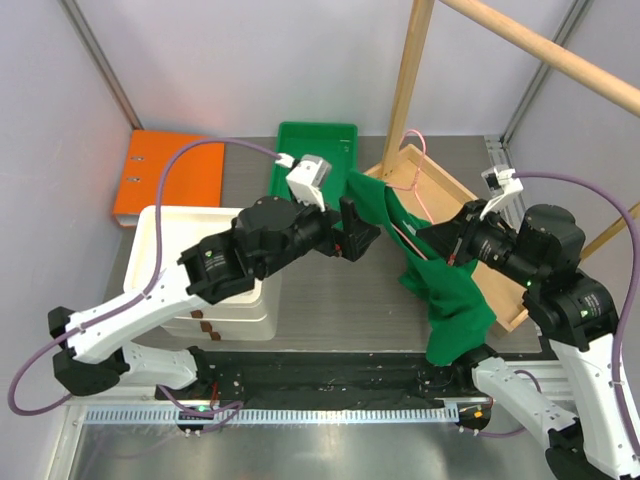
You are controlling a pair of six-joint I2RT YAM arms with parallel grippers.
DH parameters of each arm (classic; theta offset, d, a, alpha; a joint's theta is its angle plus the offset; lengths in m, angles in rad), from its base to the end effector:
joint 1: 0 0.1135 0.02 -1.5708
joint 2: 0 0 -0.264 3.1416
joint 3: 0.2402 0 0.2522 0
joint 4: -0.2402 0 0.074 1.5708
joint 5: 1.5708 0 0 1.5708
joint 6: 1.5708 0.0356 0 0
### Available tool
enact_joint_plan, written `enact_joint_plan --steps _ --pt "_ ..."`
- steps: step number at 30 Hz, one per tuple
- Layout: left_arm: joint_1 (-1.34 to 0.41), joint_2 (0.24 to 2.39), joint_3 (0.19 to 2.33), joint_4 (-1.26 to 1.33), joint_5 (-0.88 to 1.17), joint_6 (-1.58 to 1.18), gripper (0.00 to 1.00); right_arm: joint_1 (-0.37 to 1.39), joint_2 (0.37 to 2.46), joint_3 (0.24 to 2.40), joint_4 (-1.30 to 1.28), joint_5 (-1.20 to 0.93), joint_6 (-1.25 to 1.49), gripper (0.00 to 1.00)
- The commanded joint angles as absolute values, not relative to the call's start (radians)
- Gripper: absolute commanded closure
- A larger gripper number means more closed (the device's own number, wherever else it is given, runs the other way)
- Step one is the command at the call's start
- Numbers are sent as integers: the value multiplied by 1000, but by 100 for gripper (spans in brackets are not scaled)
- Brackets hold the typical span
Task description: Remove the t-shirt from the hanger
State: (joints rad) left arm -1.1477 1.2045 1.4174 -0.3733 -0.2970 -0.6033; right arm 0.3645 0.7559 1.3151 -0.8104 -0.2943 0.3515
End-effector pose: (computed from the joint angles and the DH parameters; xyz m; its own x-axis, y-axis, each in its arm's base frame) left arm 0.1158 -0.2317 0.4531 -0.4814 -0.2523 -0.8394 0.5831 0.6228 -0.5216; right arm 0.0976 0.0483 0.4485 -0.4259 0.1902 -0.8846 -0.4868 0.7759 0.4012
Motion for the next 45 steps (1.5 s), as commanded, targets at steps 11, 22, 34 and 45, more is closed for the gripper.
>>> enact_joint_plan --steps 11,22,34,45 --pt "-1083 1312 1522 -100 -54 -546 27 364 713 1249 -677 -436 356 99" --pt "-1083 1488 1729 -147 -52 -517 28 367 706 1246 -673 -522 350 99" --pt "-1083 1583 1862 -232 -66 -428 100 365 732 1301 -810 -483 305 80" --pt "-1115 1641 1940 -307 -54 -329 100 367 962 1514 -1005 -313 204 41"
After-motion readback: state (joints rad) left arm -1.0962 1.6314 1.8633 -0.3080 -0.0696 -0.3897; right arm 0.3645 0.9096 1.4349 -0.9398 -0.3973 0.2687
